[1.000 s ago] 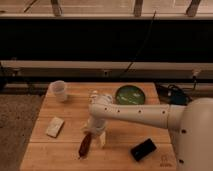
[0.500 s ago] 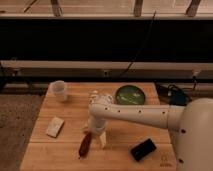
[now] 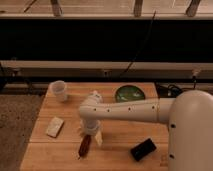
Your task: Drag the pepper across the table
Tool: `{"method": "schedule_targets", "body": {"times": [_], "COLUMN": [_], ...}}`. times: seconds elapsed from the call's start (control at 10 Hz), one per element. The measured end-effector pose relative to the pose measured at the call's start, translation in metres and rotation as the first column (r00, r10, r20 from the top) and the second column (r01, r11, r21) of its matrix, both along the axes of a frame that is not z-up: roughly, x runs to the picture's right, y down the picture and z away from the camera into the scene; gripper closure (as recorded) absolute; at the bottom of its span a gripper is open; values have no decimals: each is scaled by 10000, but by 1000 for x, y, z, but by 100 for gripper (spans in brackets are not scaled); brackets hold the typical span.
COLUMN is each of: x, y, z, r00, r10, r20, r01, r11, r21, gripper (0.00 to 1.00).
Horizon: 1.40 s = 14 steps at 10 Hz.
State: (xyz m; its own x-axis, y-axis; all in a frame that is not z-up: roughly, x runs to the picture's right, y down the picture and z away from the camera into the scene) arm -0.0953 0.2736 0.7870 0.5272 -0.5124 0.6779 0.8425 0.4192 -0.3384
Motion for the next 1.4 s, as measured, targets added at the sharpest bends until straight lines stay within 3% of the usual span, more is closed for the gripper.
{"method": "schedule_targets", "body": {"times": [0.7,1.4], "x": [-9,-3], "y": [6,8], "z": [-1,2], "r00": [9966,9978], "r10": [-804,-662], "r20": [-168,-10], "r01": [808,661], "r11": [9964,9956], "r21": [261,661], "gripper": [20,20]}}
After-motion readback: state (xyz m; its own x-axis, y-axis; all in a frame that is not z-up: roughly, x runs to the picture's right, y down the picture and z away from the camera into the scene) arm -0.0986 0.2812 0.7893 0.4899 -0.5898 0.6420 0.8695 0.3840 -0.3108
